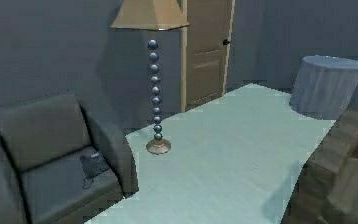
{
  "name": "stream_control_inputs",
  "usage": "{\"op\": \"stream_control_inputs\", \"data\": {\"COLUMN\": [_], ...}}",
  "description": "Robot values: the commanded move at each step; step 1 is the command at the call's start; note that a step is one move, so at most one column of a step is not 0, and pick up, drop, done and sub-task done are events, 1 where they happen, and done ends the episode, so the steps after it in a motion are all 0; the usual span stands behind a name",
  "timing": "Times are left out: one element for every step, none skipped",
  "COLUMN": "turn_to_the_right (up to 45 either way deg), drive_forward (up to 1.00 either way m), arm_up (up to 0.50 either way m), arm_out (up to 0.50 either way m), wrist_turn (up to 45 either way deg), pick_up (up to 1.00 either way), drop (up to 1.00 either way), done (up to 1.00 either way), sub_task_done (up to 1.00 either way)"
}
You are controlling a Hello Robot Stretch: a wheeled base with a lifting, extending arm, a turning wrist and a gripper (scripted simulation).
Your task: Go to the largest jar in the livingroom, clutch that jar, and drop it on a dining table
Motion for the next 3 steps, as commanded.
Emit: {"op": "stream_control_inputs", "data": {"turn_to_the_right": [12.0, 0.0, 33.0], "drive_forward": [0.00, 1.00, 0.00], "arm_up": [0.00, 0.00, 0.00], "arm_out": [0.00, 0.00, 0.00], "wrist_turn": [0.0, 0.0, 0.0], "pick_up": [0.00, 0.00, 0.00], "drop": [0.00, 0.00, 0.00], "done": [0.00, 0.00, 0.00], "sub_task_done": [0.00, 0.00, 0.00]}}
